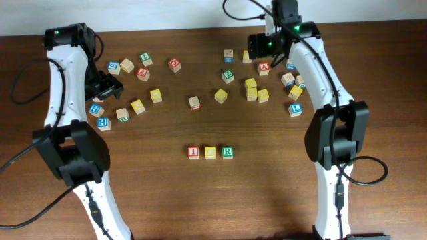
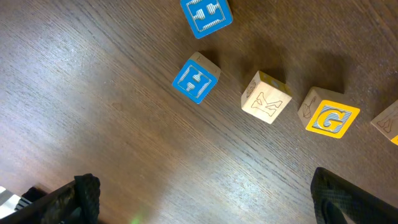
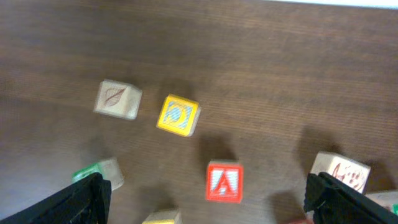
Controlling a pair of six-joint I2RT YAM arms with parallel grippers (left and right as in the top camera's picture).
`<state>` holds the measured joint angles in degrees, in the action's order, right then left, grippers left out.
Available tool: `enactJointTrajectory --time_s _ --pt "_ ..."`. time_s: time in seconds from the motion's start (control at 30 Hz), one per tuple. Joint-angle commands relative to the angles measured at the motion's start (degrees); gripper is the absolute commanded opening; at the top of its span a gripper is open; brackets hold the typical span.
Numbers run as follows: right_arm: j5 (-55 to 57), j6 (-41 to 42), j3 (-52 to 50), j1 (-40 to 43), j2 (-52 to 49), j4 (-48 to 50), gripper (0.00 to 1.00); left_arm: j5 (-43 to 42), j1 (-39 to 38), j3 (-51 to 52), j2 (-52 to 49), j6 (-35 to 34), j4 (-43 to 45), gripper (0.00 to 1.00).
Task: Spell out ICRA
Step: 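Move the right gripper over the red A block at the back, then lower the right gripper and grasp the red A block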
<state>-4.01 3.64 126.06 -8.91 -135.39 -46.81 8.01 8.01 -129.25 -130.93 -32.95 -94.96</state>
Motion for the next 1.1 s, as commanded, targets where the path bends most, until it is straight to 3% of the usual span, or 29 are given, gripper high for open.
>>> enactJointTrajectory --time_s 0.0,0.23,0.43,0.63,0.67,1.07 --pt "6.3 -0.3 -4.9 -0.4 -0.1 3.0 0.87 0.8 0.3 -0.7 0.5 0.5 -0.1 0.99" --pt "6.2 -0.2 -15.0 -0.5 -0.1 12.8 0.83 0.8 0.3 -0.7 0.6 0.5 -0.1 0.99" --pt "6.2 0.1 -20.3 -0.5 -0.1 17.7 0.68 0.8 0.3 -0.7 0.6 0.5 -0.1 0.99" --pt "6.0 2.8 -20.5 -0.5 -0.1 18.3 0.59 0.8 0.3 -0.7 0.6 0.5 -0.1 0.99" --pt "6.0 2.8 -20.5 -0.5 -0.1 18.3 0.52 0.8 0.3 -0.7 0.6 0.5 -0.1 0.99" --pt "6.3 -0.3 -20.5 -1.8 -3.1 19.7 0.49 0.8 0.3 -0.7 0.6 0.5 -0.1 0.99"
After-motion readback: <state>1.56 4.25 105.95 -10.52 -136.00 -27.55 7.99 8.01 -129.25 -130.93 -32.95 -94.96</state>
